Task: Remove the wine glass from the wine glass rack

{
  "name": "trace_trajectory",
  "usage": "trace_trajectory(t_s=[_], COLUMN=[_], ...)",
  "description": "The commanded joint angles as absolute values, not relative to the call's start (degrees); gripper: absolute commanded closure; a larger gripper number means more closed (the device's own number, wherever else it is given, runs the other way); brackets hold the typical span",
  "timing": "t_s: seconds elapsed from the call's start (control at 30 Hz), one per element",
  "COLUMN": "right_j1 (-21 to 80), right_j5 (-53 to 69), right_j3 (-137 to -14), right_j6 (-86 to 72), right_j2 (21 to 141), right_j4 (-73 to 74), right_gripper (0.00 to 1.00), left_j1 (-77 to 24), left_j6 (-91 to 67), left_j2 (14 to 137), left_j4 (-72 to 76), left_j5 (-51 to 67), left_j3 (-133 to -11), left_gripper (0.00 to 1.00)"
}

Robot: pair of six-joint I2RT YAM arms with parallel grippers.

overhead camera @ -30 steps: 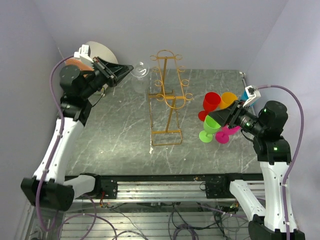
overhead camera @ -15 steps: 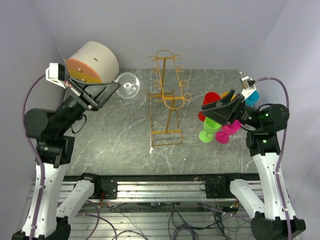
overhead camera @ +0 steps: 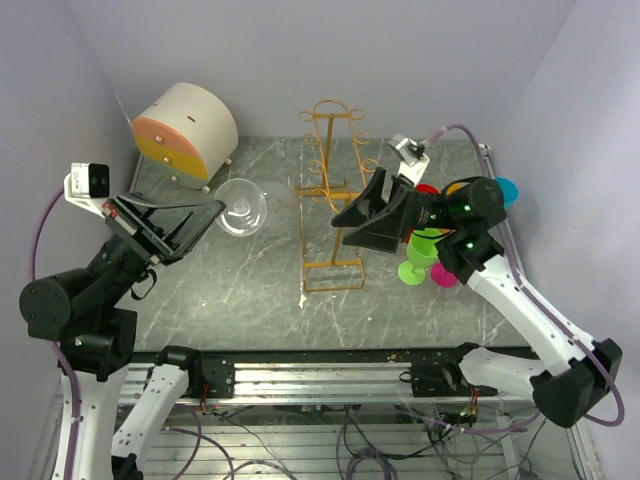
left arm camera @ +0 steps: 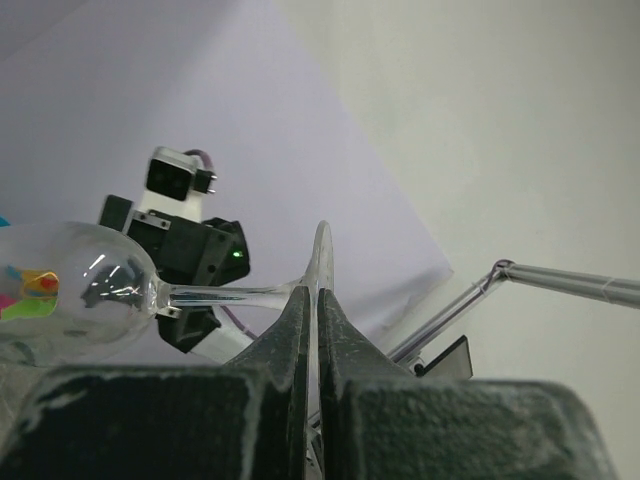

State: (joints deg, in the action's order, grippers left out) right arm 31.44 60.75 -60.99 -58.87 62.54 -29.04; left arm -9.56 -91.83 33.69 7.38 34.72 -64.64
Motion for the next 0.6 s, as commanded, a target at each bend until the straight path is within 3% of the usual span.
trace_trajectory(t_s=[0.0,0.37,0.57], right_j1=[32.92,35.91,37.89], right_j5=[58.62,57.59,56.46], right_j3=[-62.31,-60.75,-64.83], right_j6=[-57.00,-77.18,-83.61], right_j2=[65.76,76.38,83.49], right_j4=[-36.18,-74.17,-84.24], right_gripper=[0.32,0.35,0.39], left_j1=[-9.21,-9.23,-9.19], left_j6=[-94.05,-96.48,-97.33], left_j2=[31.51,25.62,24.37], left_j4=[12.04,12.72,12.71], left_j5=[34.20,31.28,31.28], left_j3=[-66.71,-64.26,-62.36], left_gripper=[0.93,0.93,0.93])
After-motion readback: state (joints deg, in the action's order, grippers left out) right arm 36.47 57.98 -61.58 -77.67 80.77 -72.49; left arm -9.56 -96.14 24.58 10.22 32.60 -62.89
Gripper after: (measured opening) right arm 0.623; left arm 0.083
